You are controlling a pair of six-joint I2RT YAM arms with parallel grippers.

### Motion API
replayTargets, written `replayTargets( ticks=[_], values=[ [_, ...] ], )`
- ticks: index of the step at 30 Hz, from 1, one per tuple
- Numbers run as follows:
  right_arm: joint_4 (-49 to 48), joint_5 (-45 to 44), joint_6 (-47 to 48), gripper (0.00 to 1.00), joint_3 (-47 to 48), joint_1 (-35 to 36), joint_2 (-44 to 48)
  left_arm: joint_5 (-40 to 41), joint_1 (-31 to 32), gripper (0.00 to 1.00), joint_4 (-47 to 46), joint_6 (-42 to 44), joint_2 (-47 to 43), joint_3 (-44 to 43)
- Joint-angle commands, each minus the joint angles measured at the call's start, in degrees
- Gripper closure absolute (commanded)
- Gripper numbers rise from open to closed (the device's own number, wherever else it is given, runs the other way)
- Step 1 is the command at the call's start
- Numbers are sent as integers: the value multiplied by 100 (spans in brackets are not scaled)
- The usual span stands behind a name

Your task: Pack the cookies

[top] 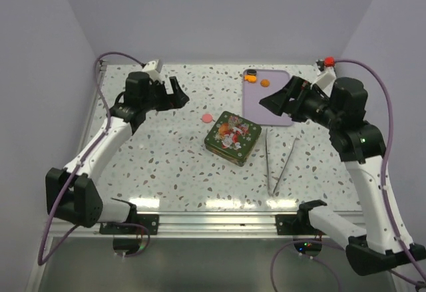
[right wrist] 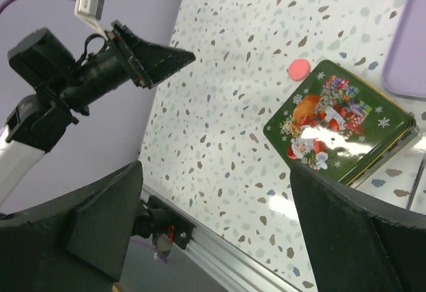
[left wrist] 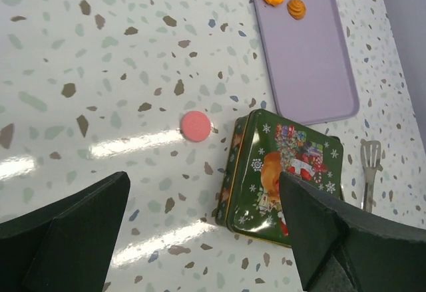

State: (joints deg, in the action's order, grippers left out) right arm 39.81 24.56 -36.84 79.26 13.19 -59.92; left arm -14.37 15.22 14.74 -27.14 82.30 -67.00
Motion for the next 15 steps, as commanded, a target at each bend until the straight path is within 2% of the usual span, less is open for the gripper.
replayTargets(
  ticks=[1,3,4,5,8,11,15],
  values=[
    [317,-486,379,1,-260,17,638,899,-37,0,-577,375,-951,659],
    [404,-828,188,1,-594,17,1076,1416,-37,0,-1118,507,-1695,1090],
    [457,-873,125,1,-736,17,1201,1646,-37,0,-1384,586,-1978,1667],
    [457,-995,64,1,-876,26,1341,1979,-37,0,-2143,674,-2286,1977],
    [388,-857,-287,1,-1499,17,1781,2708,-46,0,-2764,1374,-3384,3181],
    [124,-663,-542,1,-1808,17,1931,3350,-46,0,-2871,1894,-3843,3640],
    [-88,-268,-535,1,-1933,17,2098,4257,-63,0,-2784,1941,-3976,4255]
  ],
)
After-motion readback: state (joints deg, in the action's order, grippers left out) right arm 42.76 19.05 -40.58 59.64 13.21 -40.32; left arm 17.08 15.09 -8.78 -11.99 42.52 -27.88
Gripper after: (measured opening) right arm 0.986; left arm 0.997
